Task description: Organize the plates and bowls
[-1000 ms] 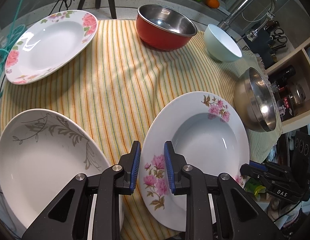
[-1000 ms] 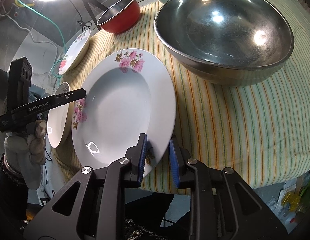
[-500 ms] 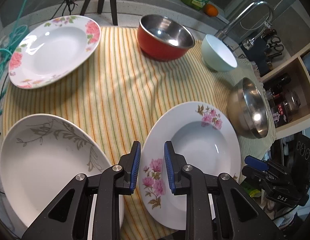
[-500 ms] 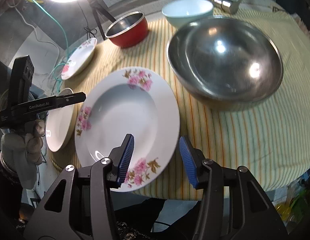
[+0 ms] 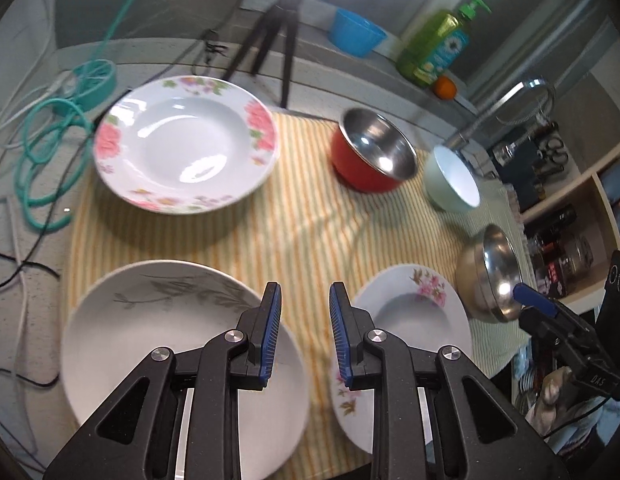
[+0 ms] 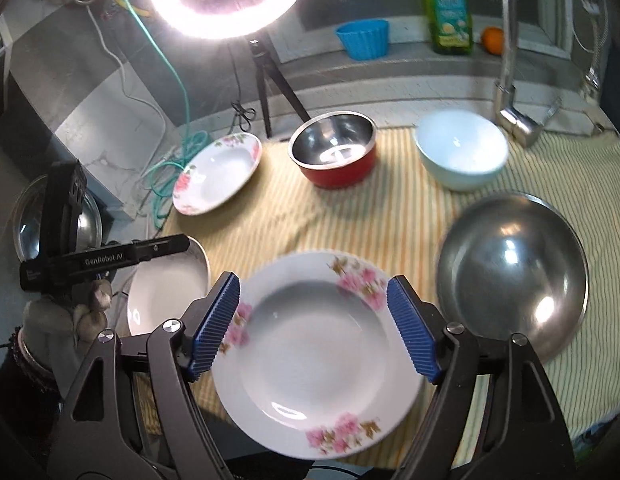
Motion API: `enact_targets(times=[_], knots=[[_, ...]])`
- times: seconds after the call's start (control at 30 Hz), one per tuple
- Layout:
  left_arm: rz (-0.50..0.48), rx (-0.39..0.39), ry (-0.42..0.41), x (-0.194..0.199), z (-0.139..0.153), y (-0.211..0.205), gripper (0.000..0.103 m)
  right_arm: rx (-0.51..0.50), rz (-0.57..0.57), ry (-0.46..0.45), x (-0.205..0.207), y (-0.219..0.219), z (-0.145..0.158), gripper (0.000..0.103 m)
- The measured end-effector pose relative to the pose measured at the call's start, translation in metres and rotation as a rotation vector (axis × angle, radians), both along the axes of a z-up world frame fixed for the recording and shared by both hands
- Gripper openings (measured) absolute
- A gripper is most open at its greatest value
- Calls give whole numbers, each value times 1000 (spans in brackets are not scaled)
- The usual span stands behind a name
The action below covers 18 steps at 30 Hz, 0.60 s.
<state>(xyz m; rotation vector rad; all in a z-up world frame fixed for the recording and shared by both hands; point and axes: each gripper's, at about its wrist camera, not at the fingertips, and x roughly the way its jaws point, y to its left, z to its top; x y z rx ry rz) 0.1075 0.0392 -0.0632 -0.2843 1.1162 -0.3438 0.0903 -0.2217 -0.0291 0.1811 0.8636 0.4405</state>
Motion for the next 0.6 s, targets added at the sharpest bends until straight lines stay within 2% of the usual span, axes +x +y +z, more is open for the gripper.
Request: enact_targets(times=[0.3, 0.6], knots=[[152, -12, -23, 13, 5, 69, 23, -12, 114, -33, 47, 65, 23, 80], [256, -18, -35, 44, 0, 119, 23, 26, 143, 14, 109, 111, 18, 79]])
